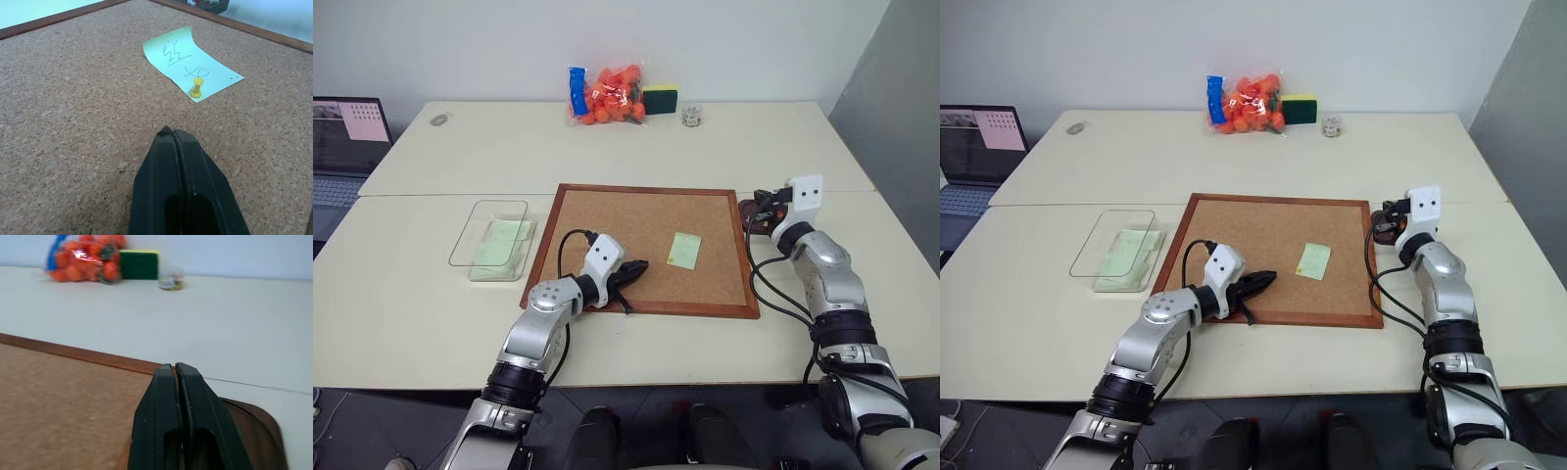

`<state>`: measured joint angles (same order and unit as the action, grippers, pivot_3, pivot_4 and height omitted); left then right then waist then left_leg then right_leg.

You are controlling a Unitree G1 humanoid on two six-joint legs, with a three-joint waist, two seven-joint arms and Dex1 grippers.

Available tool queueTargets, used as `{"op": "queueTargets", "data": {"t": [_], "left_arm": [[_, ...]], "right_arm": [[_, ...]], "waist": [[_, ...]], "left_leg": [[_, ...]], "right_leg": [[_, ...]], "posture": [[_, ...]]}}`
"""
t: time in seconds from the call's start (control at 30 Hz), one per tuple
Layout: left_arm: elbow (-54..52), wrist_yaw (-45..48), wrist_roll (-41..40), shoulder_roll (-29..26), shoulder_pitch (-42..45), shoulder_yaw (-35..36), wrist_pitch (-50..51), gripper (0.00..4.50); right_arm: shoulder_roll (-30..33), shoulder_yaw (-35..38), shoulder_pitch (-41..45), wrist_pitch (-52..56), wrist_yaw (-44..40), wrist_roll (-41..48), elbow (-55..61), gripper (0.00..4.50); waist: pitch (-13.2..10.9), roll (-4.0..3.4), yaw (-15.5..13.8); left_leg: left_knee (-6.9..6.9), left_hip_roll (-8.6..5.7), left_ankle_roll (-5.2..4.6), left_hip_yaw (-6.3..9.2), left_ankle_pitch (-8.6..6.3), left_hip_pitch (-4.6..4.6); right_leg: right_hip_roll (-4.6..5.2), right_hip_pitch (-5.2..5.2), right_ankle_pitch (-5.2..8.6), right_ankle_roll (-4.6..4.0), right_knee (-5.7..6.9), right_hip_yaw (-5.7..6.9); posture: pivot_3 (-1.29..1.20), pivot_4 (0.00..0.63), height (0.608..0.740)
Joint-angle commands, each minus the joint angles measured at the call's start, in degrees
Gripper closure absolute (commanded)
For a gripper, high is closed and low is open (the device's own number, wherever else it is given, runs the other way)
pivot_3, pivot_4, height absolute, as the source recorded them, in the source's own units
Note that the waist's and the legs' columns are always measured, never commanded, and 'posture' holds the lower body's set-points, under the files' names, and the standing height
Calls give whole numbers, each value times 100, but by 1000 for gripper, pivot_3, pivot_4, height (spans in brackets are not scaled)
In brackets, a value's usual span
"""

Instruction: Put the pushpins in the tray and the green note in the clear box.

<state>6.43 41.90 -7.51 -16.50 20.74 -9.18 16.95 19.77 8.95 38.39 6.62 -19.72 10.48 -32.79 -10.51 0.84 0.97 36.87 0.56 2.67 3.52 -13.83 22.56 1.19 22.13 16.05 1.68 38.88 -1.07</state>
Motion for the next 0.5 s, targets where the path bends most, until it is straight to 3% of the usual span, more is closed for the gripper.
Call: {"op": "queueTargets", "data": {"t": [0.03,0.07,0.17,0.5], "left_arm": [[143,22,49,70,-55,-200,59,4500],[133,19,48,64,-65,-194,58,4500],[105,10,46,44,-99,-174,57,4500],[93,-25,38,57,-100,-167,71,4500]], "right_arm": [[93,89,375,-219,205,-130,-485,4476],[109,82,426,-241,234,-166,-610,4476],[122,108,540,-310,271,-180,-875,3886],[202,69,636,-560,394,-352,-1208,1686]], "waist": [[0,0,1],[0,0,2],[0,0,1],[0,0,2]], "left_leg": [[2,1,0,-1,0,0],[2,0,0,-1,0,0],[2,1,-1,-5,0,0],[2,1,-1,-6,0,0]], "right_leg": [[0,0,0,2,0,0],[0,0,0,2,0,-1],[0,0,-1,3,0,-5],[0,0,-1,2,0,-5]], "posture": [[0,150,740],[0,150,740],[0,150,740],[0,150,740]]}}
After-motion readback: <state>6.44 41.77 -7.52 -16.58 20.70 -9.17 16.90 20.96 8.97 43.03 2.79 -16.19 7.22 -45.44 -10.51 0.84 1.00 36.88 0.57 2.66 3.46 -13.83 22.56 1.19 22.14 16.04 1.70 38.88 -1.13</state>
